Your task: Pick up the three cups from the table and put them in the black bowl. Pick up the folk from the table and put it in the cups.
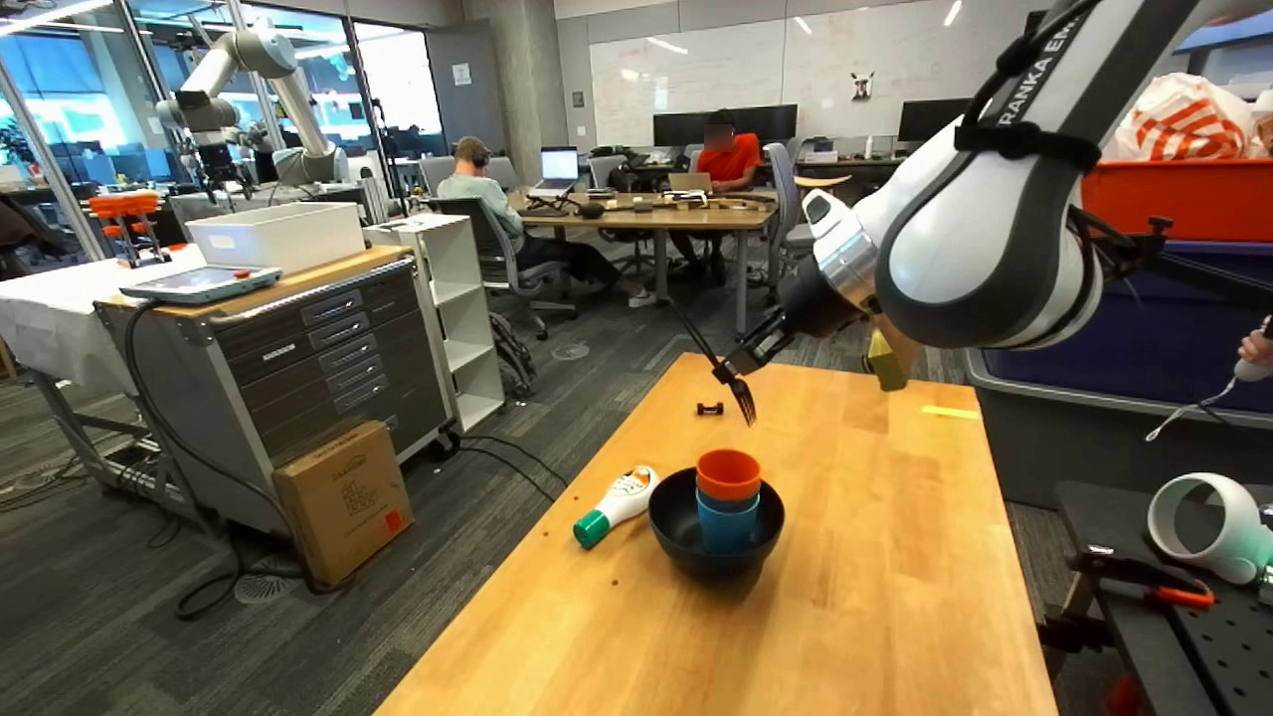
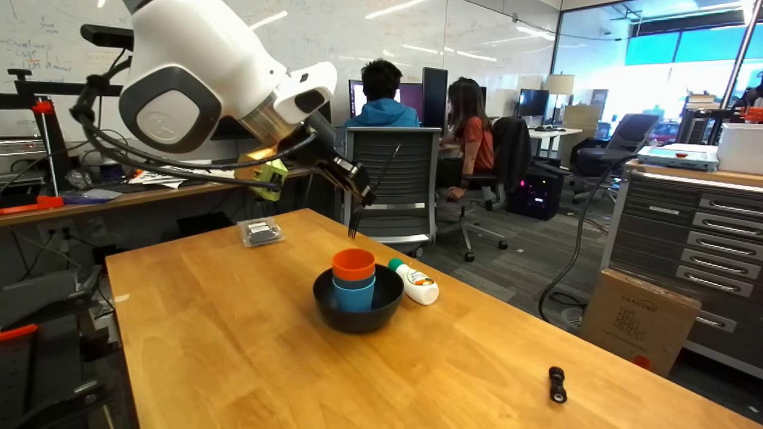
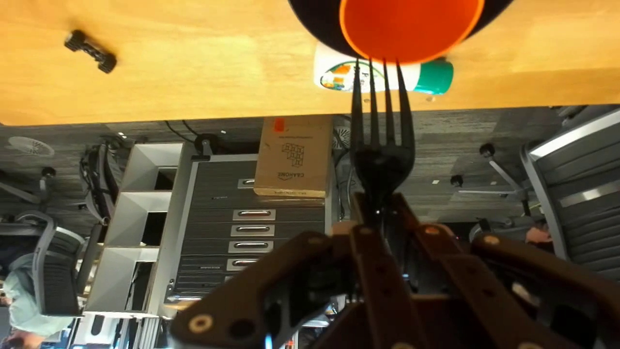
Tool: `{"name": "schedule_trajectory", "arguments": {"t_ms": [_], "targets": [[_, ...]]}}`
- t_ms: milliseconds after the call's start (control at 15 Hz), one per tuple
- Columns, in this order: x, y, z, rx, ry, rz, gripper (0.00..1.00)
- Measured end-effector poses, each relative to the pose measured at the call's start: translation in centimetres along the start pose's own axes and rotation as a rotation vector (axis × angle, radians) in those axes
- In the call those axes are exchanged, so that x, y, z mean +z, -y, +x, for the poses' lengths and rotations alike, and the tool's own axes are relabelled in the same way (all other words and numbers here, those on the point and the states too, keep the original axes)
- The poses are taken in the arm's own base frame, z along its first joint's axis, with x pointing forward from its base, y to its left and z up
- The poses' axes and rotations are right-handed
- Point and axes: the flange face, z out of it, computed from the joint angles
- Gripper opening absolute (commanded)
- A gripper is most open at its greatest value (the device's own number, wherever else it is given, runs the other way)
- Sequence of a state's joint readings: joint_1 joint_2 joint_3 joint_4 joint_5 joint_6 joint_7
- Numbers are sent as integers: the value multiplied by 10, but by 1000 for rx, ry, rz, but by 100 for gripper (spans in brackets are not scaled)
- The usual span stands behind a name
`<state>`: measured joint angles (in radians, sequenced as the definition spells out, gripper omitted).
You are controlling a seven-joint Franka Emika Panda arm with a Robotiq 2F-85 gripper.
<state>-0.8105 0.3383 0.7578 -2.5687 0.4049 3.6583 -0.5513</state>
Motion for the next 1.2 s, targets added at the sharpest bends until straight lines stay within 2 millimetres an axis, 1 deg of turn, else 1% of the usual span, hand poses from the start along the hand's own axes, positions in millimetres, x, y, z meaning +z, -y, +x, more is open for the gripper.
{"name": "schedule_trajectory", "arguments": {"t_ms": [133, 267, 733, 867, 1200], "targets": [[1, -8, -17, -3, 8, -9, 10], [3, -13, -28, -1, 6, -12, 7], [19, -26, -47, 60, -44, 23, 5], [22, -22, -49, 92, -50, 40, 5], [22, 0, -45, 154, -70, 102, 5]]}}
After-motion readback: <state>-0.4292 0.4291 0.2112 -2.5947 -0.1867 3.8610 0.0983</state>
